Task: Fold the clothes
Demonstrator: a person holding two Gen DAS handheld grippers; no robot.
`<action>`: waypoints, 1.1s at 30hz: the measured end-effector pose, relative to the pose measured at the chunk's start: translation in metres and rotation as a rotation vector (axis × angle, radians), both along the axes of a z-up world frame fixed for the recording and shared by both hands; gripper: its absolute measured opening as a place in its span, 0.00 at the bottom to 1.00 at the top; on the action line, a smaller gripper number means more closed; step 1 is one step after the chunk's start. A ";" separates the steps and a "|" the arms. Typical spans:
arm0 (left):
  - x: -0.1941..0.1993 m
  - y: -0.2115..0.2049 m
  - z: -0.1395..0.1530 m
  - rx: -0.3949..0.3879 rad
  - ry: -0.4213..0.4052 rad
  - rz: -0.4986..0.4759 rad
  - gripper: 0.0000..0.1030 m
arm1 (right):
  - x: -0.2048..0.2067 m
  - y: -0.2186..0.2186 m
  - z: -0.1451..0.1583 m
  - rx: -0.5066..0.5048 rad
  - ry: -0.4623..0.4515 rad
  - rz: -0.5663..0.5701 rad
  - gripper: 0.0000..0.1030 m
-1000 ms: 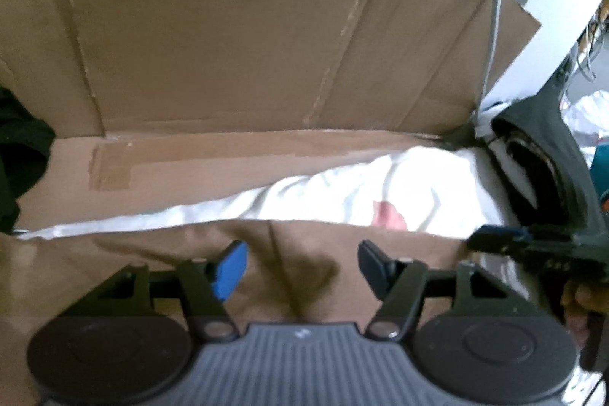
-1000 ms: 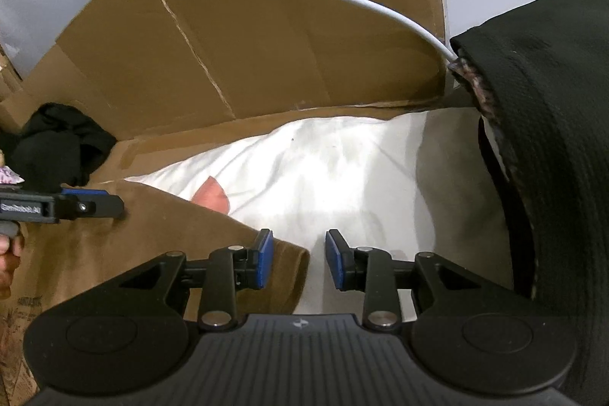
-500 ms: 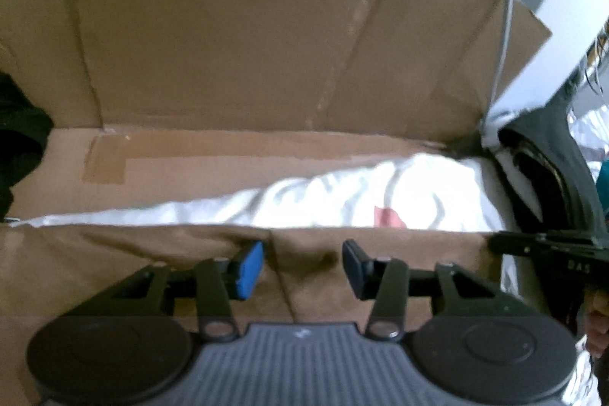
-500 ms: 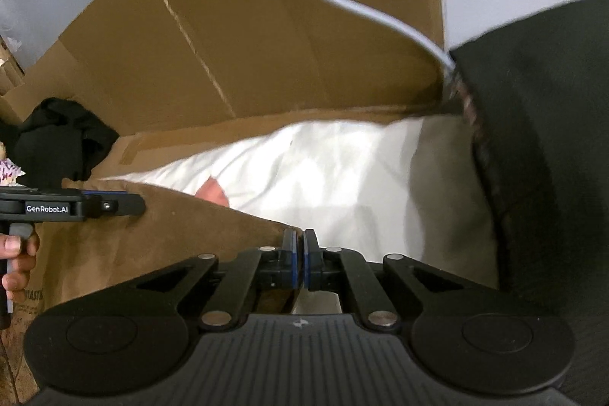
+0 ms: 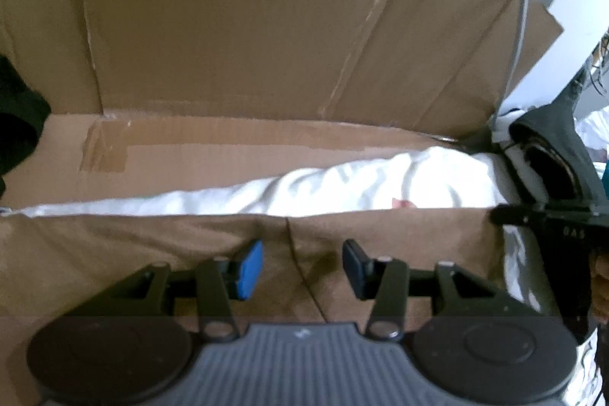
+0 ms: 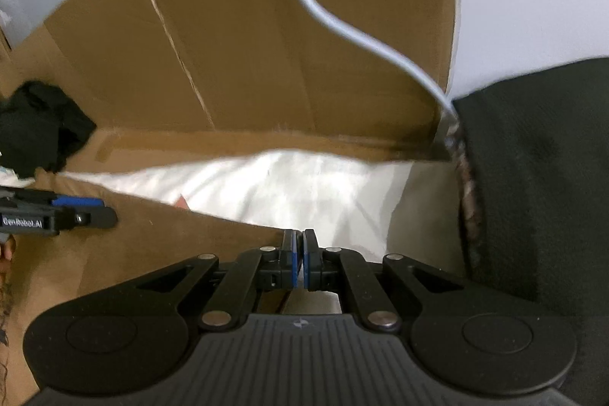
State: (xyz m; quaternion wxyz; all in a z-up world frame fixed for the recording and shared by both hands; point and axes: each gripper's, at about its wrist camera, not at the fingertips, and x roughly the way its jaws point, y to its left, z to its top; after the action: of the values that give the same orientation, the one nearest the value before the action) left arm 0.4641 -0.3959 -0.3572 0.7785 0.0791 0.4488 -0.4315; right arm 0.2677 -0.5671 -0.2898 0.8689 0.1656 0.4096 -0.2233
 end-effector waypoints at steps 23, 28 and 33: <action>-0.066 0.045 0.021 0.061 0.062 -0.080 0.52 | -0.090 0.089 0.007 0.188 -0.070 0.022 0.44; -0.097 0.043 0.020 0.094 0.078 -0.177 0.52 | -0.091 0.095 0.000 0.235 -0.057 -0.018 0.44; -0.116 0.041 0.007 0.124 0.126 -0.231 0.50 | -0.089 0.095 -0.016 0.313 -0.049 -0.055 0.42</action>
State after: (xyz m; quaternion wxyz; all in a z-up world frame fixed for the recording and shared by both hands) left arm 0.3479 -0.3547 -0.3499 0.6877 0.1509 0.5104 -0.4938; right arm 0.1788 -0.4717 -0.3058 0.8358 0.3153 0.4135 -0.1764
